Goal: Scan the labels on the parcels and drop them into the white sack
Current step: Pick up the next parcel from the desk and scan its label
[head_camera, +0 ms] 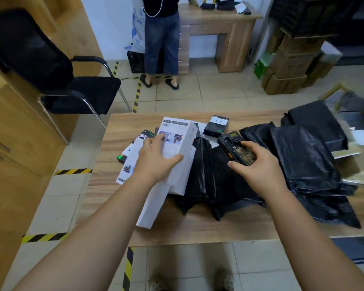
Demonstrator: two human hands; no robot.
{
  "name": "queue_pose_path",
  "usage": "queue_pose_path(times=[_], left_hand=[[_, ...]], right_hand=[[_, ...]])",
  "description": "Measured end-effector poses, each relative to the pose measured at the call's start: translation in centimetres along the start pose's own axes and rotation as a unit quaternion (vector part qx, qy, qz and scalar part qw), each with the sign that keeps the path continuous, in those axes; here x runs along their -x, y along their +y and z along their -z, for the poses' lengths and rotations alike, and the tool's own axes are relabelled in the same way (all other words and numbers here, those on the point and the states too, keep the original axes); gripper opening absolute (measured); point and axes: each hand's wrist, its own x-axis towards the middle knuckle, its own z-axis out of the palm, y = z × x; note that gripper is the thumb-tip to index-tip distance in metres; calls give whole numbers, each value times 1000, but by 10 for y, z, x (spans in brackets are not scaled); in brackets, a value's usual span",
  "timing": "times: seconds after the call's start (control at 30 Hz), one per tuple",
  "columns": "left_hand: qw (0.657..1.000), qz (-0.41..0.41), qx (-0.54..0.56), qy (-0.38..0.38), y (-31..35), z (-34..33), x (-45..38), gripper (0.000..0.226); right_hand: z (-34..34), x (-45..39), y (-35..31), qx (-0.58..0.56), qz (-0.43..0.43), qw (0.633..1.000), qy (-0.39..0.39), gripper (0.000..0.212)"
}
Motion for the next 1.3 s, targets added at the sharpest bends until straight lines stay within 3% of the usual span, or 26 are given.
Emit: queue_pose_path(times=[0.17, 0.53, 0.8, 0.9, 1.07, 1.3], left_hand=[[999, 7, -38, -37, 33, -29, 3, 79], [980, 149, 108, -74, 57, -91, 7, 59], [995, 101, 19, 15, 49, -90, 10, 42], [997, 78, -26, -10, 41, -98, 16, 52], [986, 70, -107, -107, 28, -104, 25, 108], [976, 94, -183, -78, 38, -116, 29, 106]], right_hand=[[26, -17, 26, 4, -4, 1000, -11, 66], [59, -37, 77, 14, 6, 997, -71, 64], [47, -38, 78, 13, 34, 993, -111, 65], [41, -37, 74, 6, 43, 992, -121, 65], [36, -39, 72, 13, 47, 991, -126, 65], [35, -41, 77, 14, 46, 990, -130, 64]])
